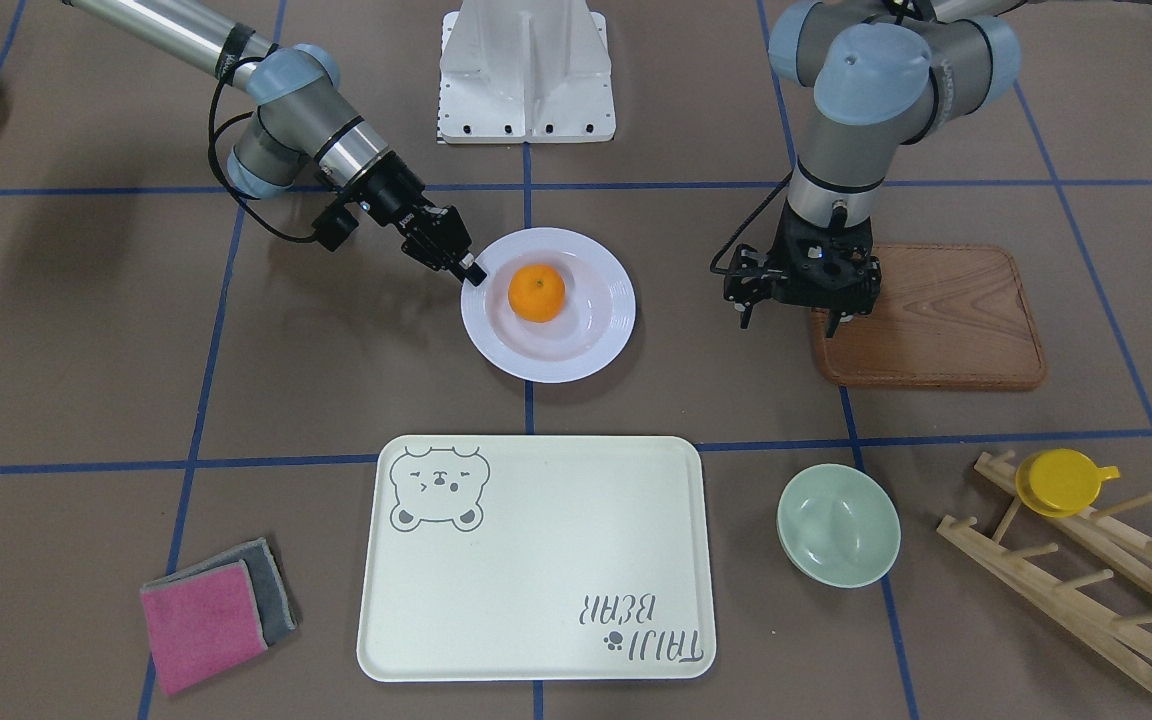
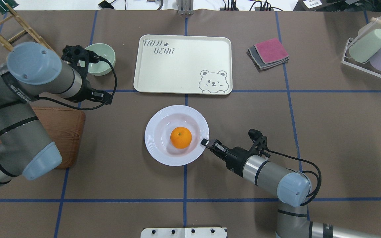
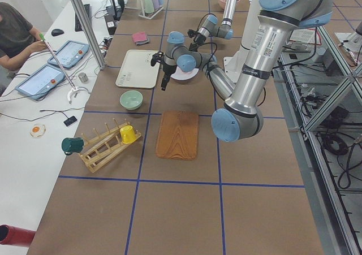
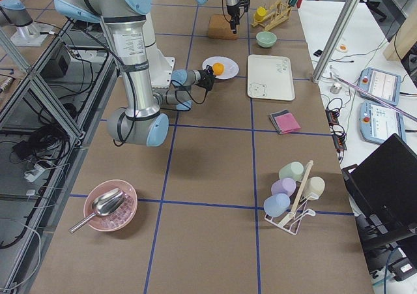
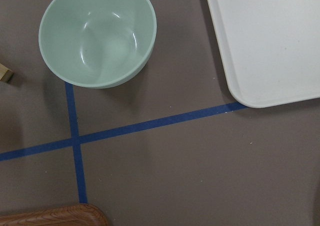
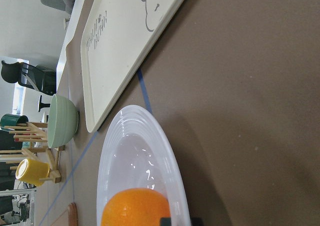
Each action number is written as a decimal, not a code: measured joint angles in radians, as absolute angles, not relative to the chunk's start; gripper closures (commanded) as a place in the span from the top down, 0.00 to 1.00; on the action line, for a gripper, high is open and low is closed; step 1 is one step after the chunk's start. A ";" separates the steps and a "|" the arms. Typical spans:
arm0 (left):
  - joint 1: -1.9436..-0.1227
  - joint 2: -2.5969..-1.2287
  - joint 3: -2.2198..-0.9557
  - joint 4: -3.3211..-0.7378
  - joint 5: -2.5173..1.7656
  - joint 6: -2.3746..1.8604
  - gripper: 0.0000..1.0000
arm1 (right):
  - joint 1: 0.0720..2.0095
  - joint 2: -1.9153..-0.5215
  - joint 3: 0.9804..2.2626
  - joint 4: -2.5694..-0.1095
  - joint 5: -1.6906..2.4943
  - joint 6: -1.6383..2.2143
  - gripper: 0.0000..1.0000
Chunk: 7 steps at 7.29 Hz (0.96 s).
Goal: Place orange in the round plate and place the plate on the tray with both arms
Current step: 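Slide the plate with the right gripper onto the bear tray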
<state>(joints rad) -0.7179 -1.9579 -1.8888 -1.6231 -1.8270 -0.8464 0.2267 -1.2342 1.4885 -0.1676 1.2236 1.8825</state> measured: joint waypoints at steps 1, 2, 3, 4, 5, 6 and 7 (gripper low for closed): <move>-0.719 -1.953 -1.895 -1.623 -1.827 -0.846 0.99 | 0.234 -1.235 1.510 -0.167 1.223 1.885 0.00; -0.722 -1.951 -1.898 -1.623 -1.827 -0.845 0.99 | 0.254 -1.236 1.545 -0.166 1.222 1.888 0.00; -0.727 -1.950 -1.898 -1.623 -1.828 -0.844 0.99 | 0.288 -1.235 1.578 -0.166 1.221 1.890 0.00; -0.730 -1.950 -1.899 -1.624 -1.829 -0.843 0.99 | 0.333 -1.229 1.594 -0.168 1.221 1.904 0.00; -0.736 -1.951 -1.900 -1.624 -1.837 -0.842 0.99 | 0.385 -1.208 1.584 -0.171 1.219 1.947 0.00; -0.748 -1.951 -1.903 -1.624 -1.854 -0.840 0.99 | 0.431 -1.167 1.540 -0.173 1.212 1.997 0.00; -0.761 -1.951 -1.908 -1.624 -1.871 -0.840 0.99 | 0.462 -1.107 1.463 -0.175 1.189 2.042 0.00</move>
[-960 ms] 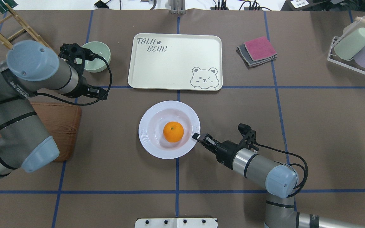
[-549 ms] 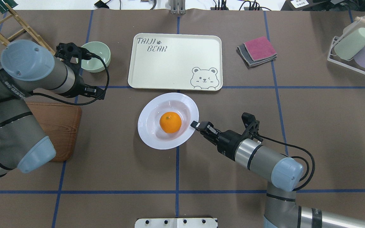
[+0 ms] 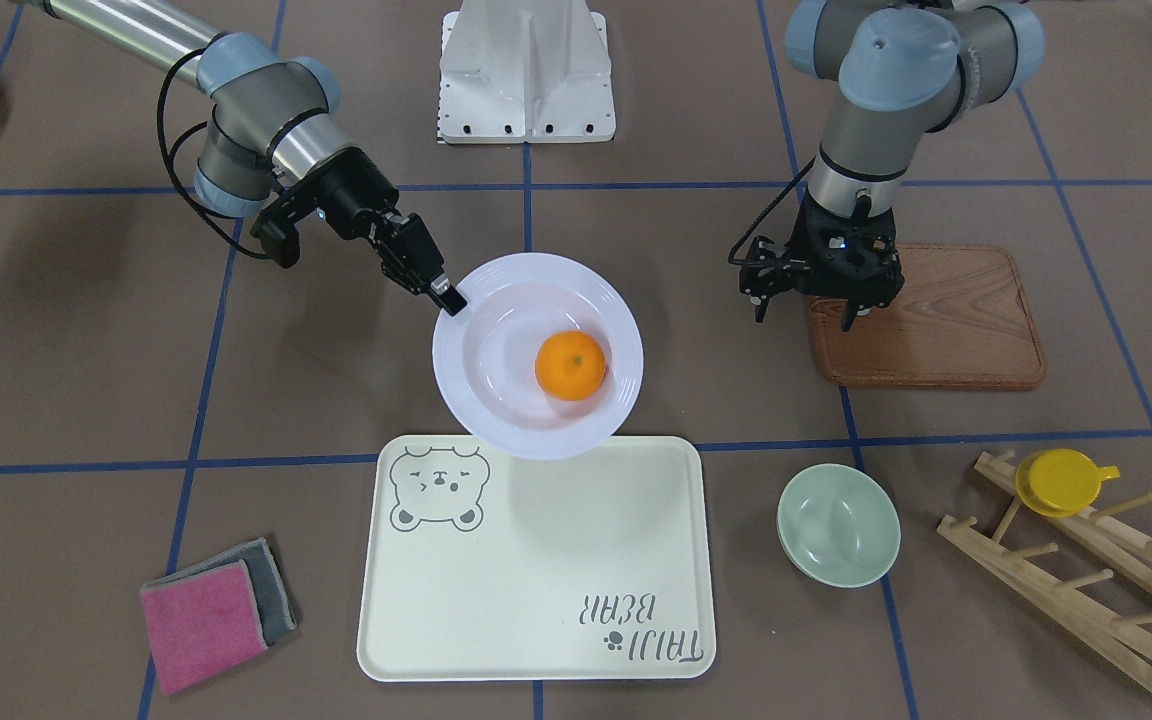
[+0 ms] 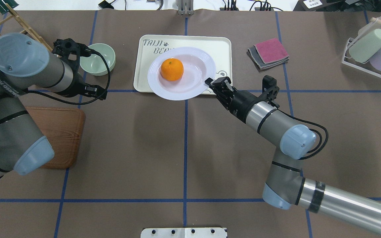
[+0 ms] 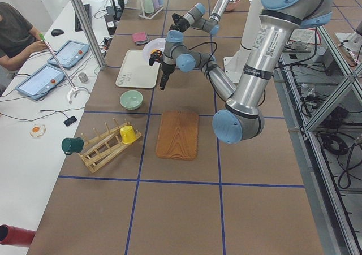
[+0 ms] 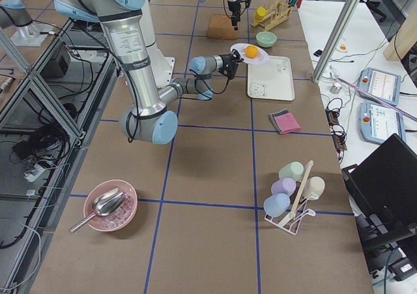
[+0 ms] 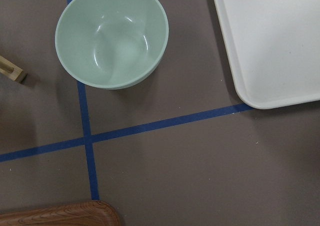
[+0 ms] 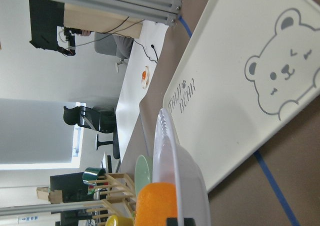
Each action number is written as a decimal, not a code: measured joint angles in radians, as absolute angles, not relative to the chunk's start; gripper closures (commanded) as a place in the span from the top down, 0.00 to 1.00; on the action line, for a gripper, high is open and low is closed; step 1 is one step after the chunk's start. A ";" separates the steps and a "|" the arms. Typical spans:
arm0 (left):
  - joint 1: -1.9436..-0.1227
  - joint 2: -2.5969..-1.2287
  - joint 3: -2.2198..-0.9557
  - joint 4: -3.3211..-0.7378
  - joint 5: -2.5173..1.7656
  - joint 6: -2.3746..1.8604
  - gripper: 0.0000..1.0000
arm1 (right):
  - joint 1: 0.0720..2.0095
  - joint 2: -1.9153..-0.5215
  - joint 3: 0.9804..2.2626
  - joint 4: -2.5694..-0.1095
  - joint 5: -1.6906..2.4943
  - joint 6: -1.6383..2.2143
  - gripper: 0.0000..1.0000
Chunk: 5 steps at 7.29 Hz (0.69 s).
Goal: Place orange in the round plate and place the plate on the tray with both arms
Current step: 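Slide the plate with the right gripper onto the bear tray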
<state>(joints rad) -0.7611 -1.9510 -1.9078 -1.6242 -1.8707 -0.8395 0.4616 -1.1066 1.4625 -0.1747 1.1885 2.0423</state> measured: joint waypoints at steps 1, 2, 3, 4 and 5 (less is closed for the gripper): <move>-0.769 -1.950 -1.913 -1.623 -1.880 -0.839 0.99 | 0.478 -1.042 1.365 -0.177 1.149 2.104 0.00; -0.772 -1.950 -1.921 -1.621 -1.883 -0.839 0.99 | 0.485 -0.985 1.278 -0.189 1.101 2.180 0.00; -0.774 -1.950 -1.930 -1.619 -1.885 -0.839 0.99 | 0.488 -0.932 1.216 -0.243 1.053 2.250 0.00; -0.774 -1.950 -1.939 -1.616 -1.885 -0.839 0.99 | 0.488 -0.875 1.163 -0.329 1.015 2.302 0.00; -0.774 -1.950 -1.946 -1.613 -1.885 -0.839 0.99 | 0.487 -0.833 1.121 -0.389 0.997 2.329 0.13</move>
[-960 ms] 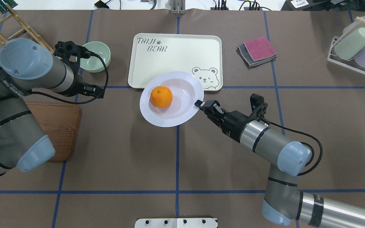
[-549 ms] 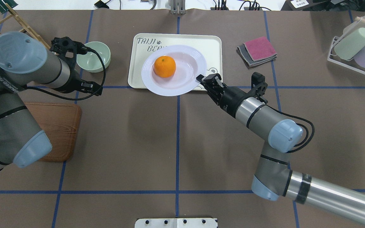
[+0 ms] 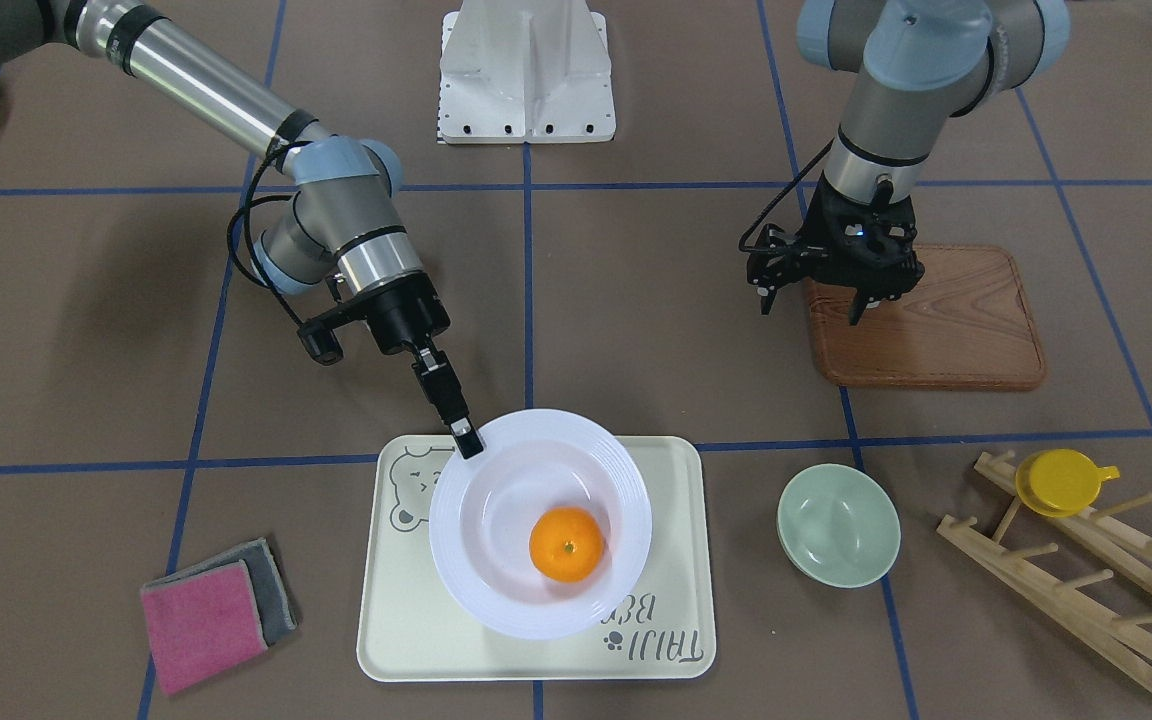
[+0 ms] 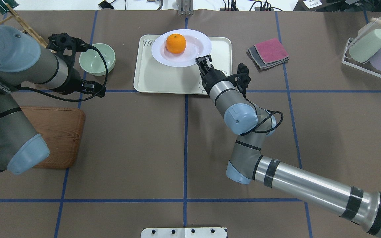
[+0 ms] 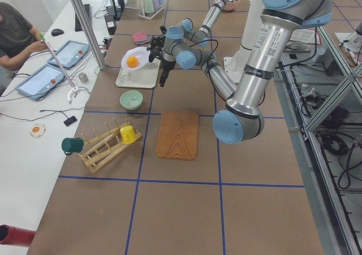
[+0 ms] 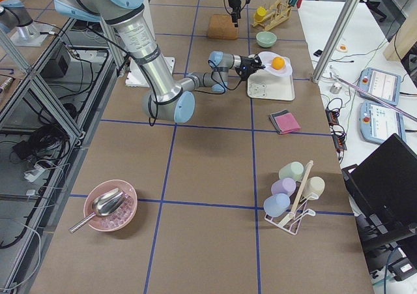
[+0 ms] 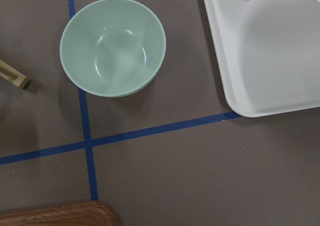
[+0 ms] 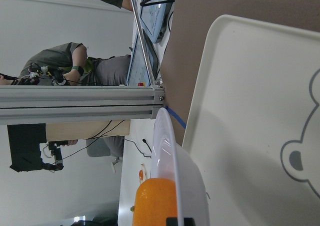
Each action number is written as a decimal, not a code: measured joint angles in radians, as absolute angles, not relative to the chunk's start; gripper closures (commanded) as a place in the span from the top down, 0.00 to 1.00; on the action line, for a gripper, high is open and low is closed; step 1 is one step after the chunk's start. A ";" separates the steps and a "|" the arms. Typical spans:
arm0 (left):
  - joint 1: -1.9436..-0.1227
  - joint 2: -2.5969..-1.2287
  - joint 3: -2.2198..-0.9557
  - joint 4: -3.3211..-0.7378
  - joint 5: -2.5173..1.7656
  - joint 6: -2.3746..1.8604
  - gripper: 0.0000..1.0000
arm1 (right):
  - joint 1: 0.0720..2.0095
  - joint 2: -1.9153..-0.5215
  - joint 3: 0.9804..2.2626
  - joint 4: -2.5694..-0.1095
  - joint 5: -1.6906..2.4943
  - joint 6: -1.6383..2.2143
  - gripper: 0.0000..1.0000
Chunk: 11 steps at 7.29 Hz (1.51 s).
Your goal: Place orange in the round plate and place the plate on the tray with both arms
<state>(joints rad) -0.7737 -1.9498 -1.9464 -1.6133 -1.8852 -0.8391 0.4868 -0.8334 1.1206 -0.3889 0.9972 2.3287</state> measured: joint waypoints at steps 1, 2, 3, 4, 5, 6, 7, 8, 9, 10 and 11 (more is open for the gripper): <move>-0.774 -1.951 -1.949 -1.612 -1.885 -0.839 0.99 | 0.482 -0.819 1.101 -0.415 0.991 2.339 0.21; -0.776 -1.952 -1.948 -1.611 -1.884 -0.839 0.99 | 0.473 -0.818 1.094 -0.425 0.989 2.342 0.47; -0.779 -1.952 -1.948 -1.611 -1.884 -0.839 0.99 | 0.465 -0.821 1.093 -0.428 0.988 2.343 0.91; -0.784 -1.953 -1.948 -1.610 -1.884 -0.839 0.99 | 0.460 -0.832 1.104 -0.429 0.988 2.342 0.99; -0.802 -1.954 -1.946 -1.609 -1.900 -0.820 0.99 | 0.457 -0.861 1.141 -0.429 0.990 2.339 1.00; -0.847 -1.953 -1.943 -1.603 -1.951 -0.747 0.99 | 0.457 -0.904 1.198 -0.429 1.005 2.322 1.00; -0.914 -1.951 -1.935 -1.581 -2.023 -0.632 0.99 | 0.459 -0.949 1.256 -0.428 1.034 2.280 1.00; -0.993 -1.949 -1.920 -1.539 -2.086 -0.502 0.99 | 0.465 -1.000 1.325 -0.426 1.082 2.213 1.00; -1.070 -1.949 -1.899 -1.496 -2.128 -0.361 0.99 | 0.480 -1.050 1.383 -0.426 1.160 2.127 1.00; -1.144 -1.948 -1.867 -1.450 -2.159 -0.201 0.99 | 0.517 -1.095 1.416 -0.427 1.286 1.987 1.00; -1.219 -1.948 -1.827 -1.405 -2.180 -0.027 0.99 | 0.578 -1.133 1.430 -0.431 1.436 1.822 1.00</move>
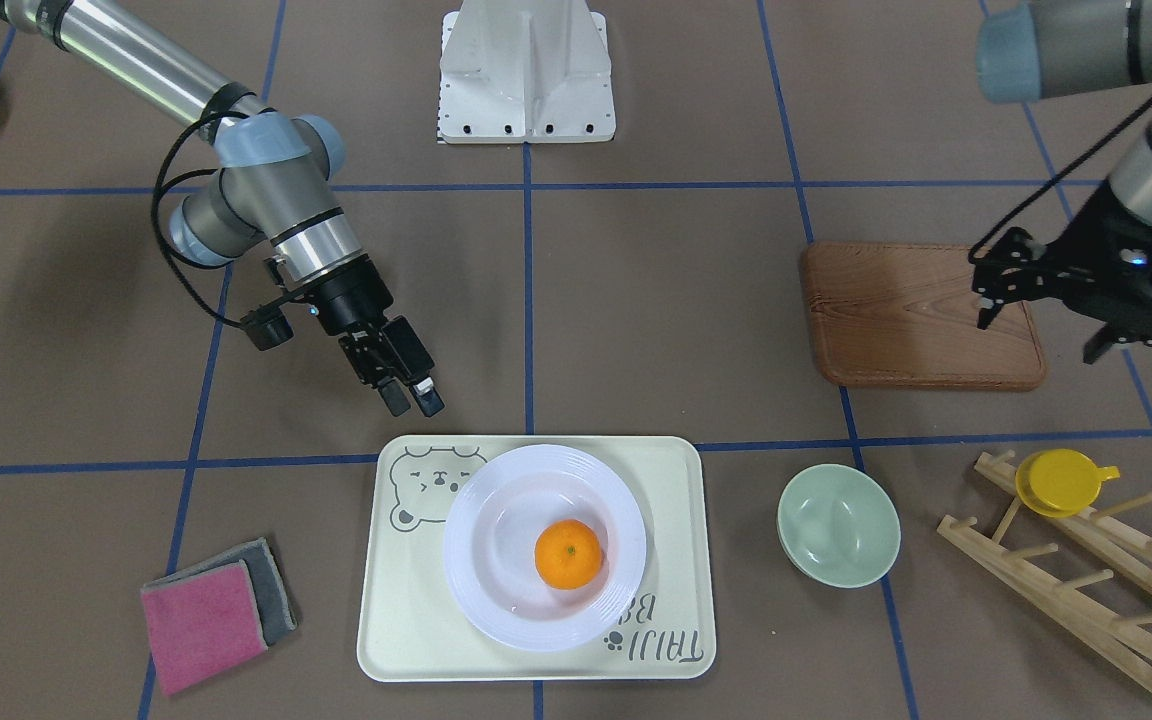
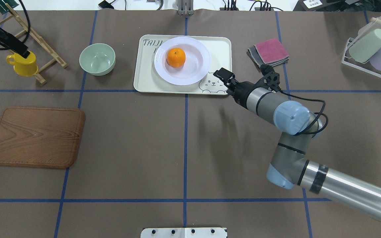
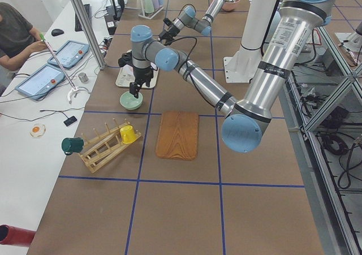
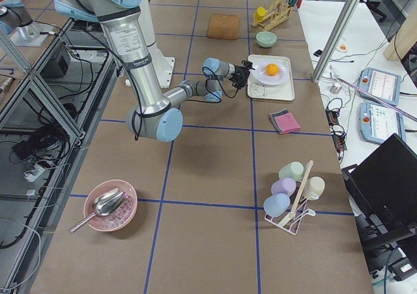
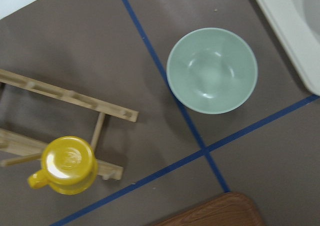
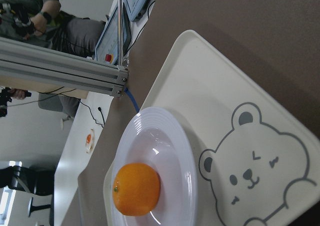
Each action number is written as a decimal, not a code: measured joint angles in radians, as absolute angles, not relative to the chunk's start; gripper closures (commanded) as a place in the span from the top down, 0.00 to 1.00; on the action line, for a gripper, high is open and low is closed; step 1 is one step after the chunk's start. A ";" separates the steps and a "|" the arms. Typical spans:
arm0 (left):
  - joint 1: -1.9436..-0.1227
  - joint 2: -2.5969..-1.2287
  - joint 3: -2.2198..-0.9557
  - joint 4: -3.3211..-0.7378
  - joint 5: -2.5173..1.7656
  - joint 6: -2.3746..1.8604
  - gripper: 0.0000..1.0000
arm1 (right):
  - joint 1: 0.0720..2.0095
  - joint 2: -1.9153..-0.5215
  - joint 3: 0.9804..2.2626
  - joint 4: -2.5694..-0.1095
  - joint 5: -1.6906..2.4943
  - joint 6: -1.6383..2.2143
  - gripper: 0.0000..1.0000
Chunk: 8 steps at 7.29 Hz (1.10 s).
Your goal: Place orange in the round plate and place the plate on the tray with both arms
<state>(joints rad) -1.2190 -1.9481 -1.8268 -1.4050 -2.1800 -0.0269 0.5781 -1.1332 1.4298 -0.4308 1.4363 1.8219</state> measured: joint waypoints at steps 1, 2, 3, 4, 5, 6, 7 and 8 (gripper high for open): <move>-1.284 -1.948 -1.786 -1.376 -2.197 0.115 0.99 | 0.666 -1.171 1.433 -0.436 1.608 1.649 1.00; -1.337 -1.947 -1.746 -1.363 -2.230 0.214 0.99 | 0.779 -1.205 1.431 -0.463 1.792 1.459 1.00; -1.368 -1.939 -1.715 -1.361 -2.268 0.277 0.99 | 0.902 -1.232 1.434 -0.533 1.971 1.241 1.00; -1.381 -1.924 -1.701 -1.364 -2.288 0.306 0.99 | 0.999 -1.260 1.443 -0.615 2.100 1.033 1.00; -1.386 -1.915 -1.696 -1.368 -2.295 0.320 0.99 | 1.069 -1.299 1.457 -0.686 2.173 0.847 1.00; -1.389 -1.910 -1.693 -1.370 -2.296 0.331 0.99 | 1.124 -1.335 1.485 -0.780 2.207 0.661 1.00; -1.390 -1.908 -1.693 -1.370 -2.296 0.342 0.99 | 1.176 -1.357 1.542 -0.939 2.222 0.461 1.00; -1.393 -1.902 -1.692 -1.370 -2.296 0.350 0.99 | 1.234 -1.367 1.632 -1.178 2.226 0.232 1.00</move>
<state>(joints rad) -1.3926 -1.9018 -1.6917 -1.3700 -2.2960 0.3499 1.2342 -1.3674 1.6319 -1.1781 2.2256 0.2321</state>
